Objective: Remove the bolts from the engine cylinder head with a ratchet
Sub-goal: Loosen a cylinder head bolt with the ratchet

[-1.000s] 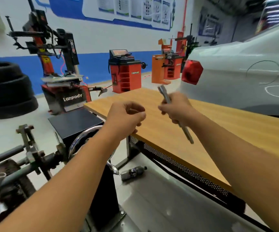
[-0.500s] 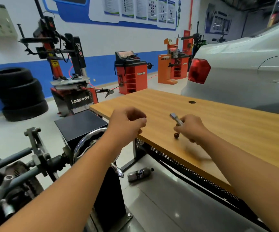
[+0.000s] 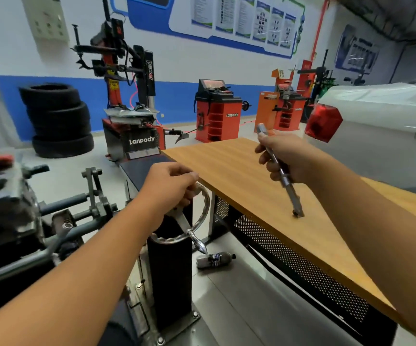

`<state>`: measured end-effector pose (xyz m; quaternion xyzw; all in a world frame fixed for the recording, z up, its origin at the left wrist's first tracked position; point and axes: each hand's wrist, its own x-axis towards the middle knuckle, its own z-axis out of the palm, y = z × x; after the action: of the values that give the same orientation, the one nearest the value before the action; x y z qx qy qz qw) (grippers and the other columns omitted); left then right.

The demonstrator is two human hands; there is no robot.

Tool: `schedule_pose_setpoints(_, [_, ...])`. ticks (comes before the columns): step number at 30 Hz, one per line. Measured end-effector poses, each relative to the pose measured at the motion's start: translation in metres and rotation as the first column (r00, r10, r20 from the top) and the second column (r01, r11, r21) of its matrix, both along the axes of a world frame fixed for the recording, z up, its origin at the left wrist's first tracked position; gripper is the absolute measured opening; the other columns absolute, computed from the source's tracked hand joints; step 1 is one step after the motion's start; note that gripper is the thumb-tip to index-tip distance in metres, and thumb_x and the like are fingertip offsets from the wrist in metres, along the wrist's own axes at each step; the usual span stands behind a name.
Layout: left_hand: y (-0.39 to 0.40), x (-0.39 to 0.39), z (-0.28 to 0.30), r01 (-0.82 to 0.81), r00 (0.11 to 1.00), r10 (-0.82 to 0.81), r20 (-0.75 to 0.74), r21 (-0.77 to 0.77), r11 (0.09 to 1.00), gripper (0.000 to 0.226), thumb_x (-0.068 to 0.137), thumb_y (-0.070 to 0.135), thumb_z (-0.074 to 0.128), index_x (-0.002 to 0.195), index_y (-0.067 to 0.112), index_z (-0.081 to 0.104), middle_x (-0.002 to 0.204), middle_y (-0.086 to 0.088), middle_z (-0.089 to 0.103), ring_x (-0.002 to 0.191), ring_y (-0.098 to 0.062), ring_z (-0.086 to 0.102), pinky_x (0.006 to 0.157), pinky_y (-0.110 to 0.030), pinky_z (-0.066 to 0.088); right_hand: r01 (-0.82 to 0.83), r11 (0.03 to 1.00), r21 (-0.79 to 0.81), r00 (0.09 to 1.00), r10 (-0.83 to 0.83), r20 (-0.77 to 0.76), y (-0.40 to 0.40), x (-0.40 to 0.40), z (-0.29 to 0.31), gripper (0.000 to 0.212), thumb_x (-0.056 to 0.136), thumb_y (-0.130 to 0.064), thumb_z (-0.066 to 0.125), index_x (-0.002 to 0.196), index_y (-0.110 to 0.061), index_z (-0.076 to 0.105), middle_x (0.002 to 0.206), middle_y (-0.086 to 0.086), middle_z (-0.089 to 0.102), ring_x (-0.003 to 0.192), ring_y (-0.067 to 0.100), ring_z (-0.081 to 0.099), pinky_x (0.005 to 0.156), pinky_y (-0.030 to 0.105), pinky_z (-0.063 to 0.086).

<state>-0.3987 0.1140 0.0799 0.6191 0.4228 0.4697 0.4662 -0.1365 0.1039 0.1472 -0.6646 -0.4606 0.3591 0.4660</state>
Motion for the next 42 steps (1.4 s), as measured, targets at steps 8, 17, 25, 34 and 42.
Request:
schedule_pose_setpoints(8, [-0.021, -0.098, 0.009, -0.020, 0.995, 0.016, 0.096, 0.043, 0.999, 0.031, 0.113, 0.039, 0.037, 0.118, 0.019, 0.060, 0.083, -0.010, 0.069, 0.066, -0.022, 0.067, 0.055, -0.032, 0.057, -0.286, 0.837, 0.467, 0.794, 0.480, -0.373, 0.022, -0.255, -0.002, 0.028, 0.107, -0.028, 0.057, 0.089, -0.007, 0.061, 0.066, 0.006, 0.059, 0.051, 0.014, 0.051, 0.053, 0.026, 0.045])
schedule_pose_setpoints(17, [-0.023, -0.275, 0.015, -0.523, 0.852, 0.491, 0.183, 0.242, 0.817, 0.042, 0.103, 0.060, 0.045, 0.087, 0.022, 0.055, 0.053, 0.013, 0.045, 0.043, -0.006, 0.038, 0.046, -0.028, 0.031, -0.619, 0.620, 0.482, 0.784, 0.527, 0.329, 0.042, -0.420, 0.011, 0.033, 0.102, -0.050, 0.058, 0.092, -0.024, 0.075, 0.083, 0.001, 0.074, 0.071, 0.006, 0.064, 0.063, 0.027, 0.052])
schedule_pose_setpoints(25, [-0.017, -0.357, 0.030, -0.490, 0.839, 0.389, 0.380, 0.218, 0.844, 0.035, 0.111, 0.046, 0.037, 0.090, 0.020, 0.048, 0.062, 0.004, 0.043, 0.041, -0.010, 0.033, 0.037, -0.022, 0.032, -0.809, 0.581, 0.090, 0.383, 0.405, 0.830, 0.094, -0.461, -0.003, 0.030, 0.097, -0.041, 0.069, 0.123, -0.026, 0.072, 0.107, -0.011, 0.064, 0.102, 0.016, 0.063, 0.084, 0.033, 0.050])
schedule_pose_setpoints(34, [0.007, -0.347, 0.037, -0.440, 0.881, 0.336, 0.332, 0.316, 0.841, 0.029, 0.098, 0.057, 0.047, 0.082, 0.037, 0.060, 0.064, 0.007, 0.051, 0.056, -0.013, 0.048, 0.058, -0.034, 0.045, -0.764, 0.623, -0.169, -0.021, 0.238, 0.971, 0.118, -0.493, 0.000, 0.047, 0.099, -0.065, 0.046, 0.096, -0.021, 0.062, 0.092, 0.000, 0.061, 0.084, 0.023, 0.060, 0.070, 0.039, 0.044])
schedule_pose_setpoints(42, [0.012, -0.356, 0.022, -0.399, 0.888, 0.305, 0.345, 0.246, 0.883, 0.027, 0.080, 0.068, 0.060, 0.083, 0.042, 0.065, 0.073, 0.006, 0.058, 0.066, -0.013, 0.056, 0.066, -0.030, 0.054, -0.804, 0.591, -0.058, -0.002, 0.095, 0.995, 0.115, -0.441, 0.028, 0.048, 0.111, -0.048, 0.037, 0.069, -0.025, 0.044, 0.078, 0.006, 0.058, 0.072, 0.025, 0.061, 0.063, 0.039, 0.051])
